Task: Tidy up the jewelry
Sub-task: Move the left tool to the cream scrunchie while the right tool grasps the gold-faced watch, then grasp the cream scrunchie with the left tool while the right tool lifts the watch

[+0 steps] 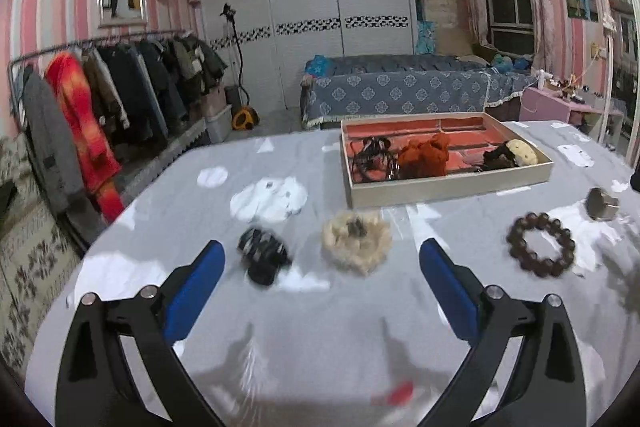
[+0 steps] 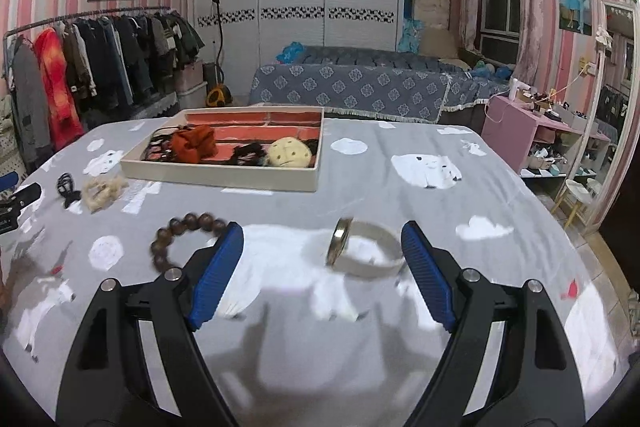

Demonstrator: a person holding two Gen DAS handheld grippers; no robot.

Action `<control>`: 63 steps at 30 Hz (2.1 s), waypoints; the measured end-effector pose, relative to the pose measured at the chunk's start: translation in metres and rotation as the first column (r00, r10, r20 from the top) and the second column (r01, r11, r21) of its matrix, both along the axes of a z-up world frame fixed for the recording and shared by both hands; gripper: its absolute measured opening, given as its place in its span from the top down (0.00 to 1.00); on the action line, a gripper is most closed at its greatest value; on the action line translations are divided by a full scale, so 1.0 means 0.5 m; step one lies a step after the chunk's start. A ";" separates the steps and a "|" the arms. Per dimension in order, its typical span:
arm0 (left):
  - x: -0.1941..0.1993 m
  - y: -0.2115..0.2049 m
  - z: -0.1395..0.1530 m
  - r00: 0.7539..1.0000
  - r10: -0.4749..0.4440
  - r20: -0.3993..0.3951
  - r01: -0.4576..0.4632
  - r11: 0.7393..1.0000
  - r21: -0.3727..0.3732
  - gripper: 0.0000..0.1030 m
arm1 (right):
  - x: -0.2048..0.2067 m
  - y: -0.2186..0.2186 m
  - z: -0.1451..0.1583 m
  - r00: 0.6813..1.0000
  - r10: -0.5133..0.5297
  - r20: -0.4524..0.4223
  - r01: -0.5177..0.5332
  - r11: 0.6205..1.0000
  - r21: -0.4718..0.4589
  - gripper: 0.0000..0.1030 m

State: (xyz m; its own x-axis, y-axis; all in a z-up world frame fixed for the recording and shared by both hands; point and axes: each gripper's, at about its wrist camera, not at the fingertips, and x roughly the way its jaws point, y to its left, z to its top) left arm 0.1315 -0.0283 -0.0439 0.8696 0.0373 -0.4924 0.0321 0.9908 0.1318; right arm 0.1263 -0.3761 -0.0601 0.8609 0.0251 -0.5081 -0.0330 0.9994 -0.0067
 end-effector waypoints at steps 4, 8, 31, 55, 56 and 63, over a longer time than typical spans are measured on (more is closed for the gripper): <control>0.076 -0.020 -0.025 0.997 -0.012 -0.074 0.011 1.000 -0.009 0.07 | 0.076 -0.019 -0.019 0.997 -0.020 -0.072 0.020 1.000 -0.005 0.29; 0.141 -0.027 -0.062 0.984 0.021 -0.178 -0.024 1.000 -0.012 0.07 | 0.129 -0.029 -0.050 0.990 -0.031 -0.141 0.029 0.999 -0.019 0.37; 0.187 -0.028 -0.105 0.947 -0.061 -0.316 0.029 0.994 -0.104 0.89 | 0.175 -0.022 -0.105 0.963 0.027 -0.267 -0.029 1.000 -0.004 0.86; -0.137 0.007 0.019 0.993 -0.033 0.110 0.043 0.995 -0.094 0.89 | -0.126 0.008 0.024 0.994 0.050 0.094 -0.052 0.998 0.024 0.86; -0.143 0.009 0.019 0.992 -0.027 0.121 0.039 0.994 -0.097 0.89 | -0.135 0.016 0.018 0.993 0.056 0.102 -0.058 0.998 0.015 0.86; -0.154 0.006 -0.023 0.993 -0.041 0.108 0.051 0.994 -0.095 0.89 | -0.166 0.054 -0.017 0.985 0.072 0.157 -0.070 0.997 -0.016 0.86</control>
